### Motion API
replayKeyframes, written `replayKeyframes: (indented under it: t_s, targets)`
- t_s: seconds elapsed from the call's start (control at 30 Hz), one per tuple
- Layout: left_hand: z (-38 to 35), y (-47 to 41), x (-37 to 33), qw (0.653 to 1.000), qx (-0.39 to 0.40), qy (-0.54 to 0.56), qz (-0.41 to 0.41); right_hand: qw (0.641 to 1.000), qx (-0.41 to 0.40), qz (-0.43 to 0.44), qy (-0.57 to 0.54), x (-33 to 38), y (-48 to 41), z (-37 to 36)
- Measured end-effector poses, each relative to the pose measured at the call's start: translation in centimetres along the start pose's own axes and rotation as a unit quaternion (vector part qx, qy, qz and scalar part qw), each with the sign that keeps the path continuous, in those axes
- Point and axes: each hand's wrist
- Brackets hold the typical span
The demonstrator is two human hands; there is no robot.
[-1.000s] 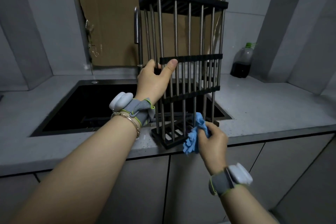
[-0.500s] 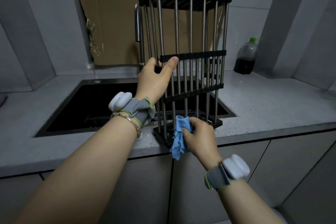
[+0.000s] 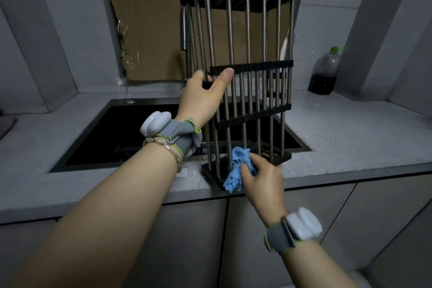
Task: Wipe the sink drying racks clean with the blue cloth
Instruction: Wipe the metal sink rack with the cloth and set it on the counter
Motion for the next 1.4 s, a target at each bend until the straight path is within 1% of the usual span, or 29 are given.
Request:
replayKeyframes:
  t_s: [0.13,0.23,0.27,0.3,0.37,0.43,0.5,0.6,0.63,0.7,0.73,0.8,0.9,0.93,1.0,1.1,1.2,1.27,1.3,1.33,1.4]
  targets:
    - [-0.3,0.8,-0.2,1.000,-0.011,-0.003,-0.019,0.999,0.014,0.017,0.046,1.0,-1.2,0.0]
    - [-0.3,1.1,-0.4,1.000,-0.006,-0.014,-0.025,0.999,-0.046,0.025,-0.001,3.1,-3.7,0.2]
    - [-0.2,1.1,-0.4,0.999,-0.004,-0.019,-0.026,0.998,-0.058,0.021,-0.014,3.5,-4.2,0.2]
    - [-0.2,0.9,-0.3,0.999,-0.004,-0.022,-0.024,0.998,-0.054,0.019,-0.025,3.6,-4.5,0.3]
    - [-0.2,0.7,-0.4,0.999,-0.006,-0.024,-0.022,0.999,-0.018,0.009,-0.039,2.5,-3.6,0.1]
    - [-0.2,0.8,-0.3,0.999,-0.007,-0.020,-0.025,1.000,0.008,0.000,-0.024,0.4,-1.4,-0.2]
    - [-0.4,1.1,-0.1,0.999,-0.004,-0.016,-0.028,1.000,0.003,0.011,-0.024,-1.3,0.8,-0.3]
    - [-0.6,1.5,-0.4,0.999,-0.009,-0.018,-0.031,0.999,-0.025,0.007,-0.022,-1.7,1.2,-0.2]
    - [-0.3,1.4,-0.4,0.999,-0.008,-0.018,-0.030,0.998,-0.047,0.012,-0.033,-1.2,1.3,-0.1]
    - [-0.3,1.2,-0.4,1.000,-0.012,-0.018,-0.021,0.992,-0.095,0.055,-0.060,-0.6,1.8,0.3]
    - [-0.2,1.1,-0.4,0.999,-0.015,-0.023,-0.017,0.990,-0.102,0.076,-0.066,-0.4,2.3,0.4]
    - [-0.1,0.9,-0.4,0.999,-0.016,-0.035,-0.011,0.989,-0.081,0.098,-0.070,-0.3,3.2,0.3]
    - [-0.1,1.0,-0.4,0.999,-0.014,-0.034,-0.013,0.995,-0.034,0.074,-0.063,0.7,2.2,-0.3]
    - [-0.2,1.1,-0.5,0.999,-0.015,-0.035,-0.015,0.995,-0.031,0.072,-0.061,1.2,1.4,-0.6]
    - [-0.2,1.2,-0.5,0.999,-0.017,-0.041,-0.016,0.993,-0.050,0.081,-0.074,2.7,-0.1,-0.9]
    - [-0.3,1.0,-0.5,0.999,-0.021,-0.044,-0.007,0.989,-0.089,0.069,-0.100,4.6,-1.6,-1.3]
    - [-0.2,0.9,-0.5,0.999,-0.021,-0.042,-0.006,0.987,-0.097,0.051,-0.121,4.4,-1.2,-1.7]
    - [-0.1,0.9,-0.4,0.999,-0.019,-0.042,-0.007,0.990,-0.088,0.071,-0.090,3.1,0.3,-1.7]
    - [-0.2,0.8,-0.4,0.999,-0.018,-0.039,-0.006,0.990,-0.083,0.097,-0.058,2.1,1.1,-1.6]
    - [-0.2,0.9,-0.3,0.999,-0.017,-0.038,-0.004,0.987,-0.081,0.134,-0.017,1.0,2.0,-1.4]
    - [-0.2,1.0,-0.5,0.999,-0.020,-0.036,-0.007,0.968,-0.082,0.230,0.055,-0.7,3.1,-0.5]
Point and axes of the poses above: each hand's wrist, its own y-axis away from the middle knuckle, its own z-axis out of the back of the hand, x = y × z, and after that the axes turned 15 degrees about -x, right-handed
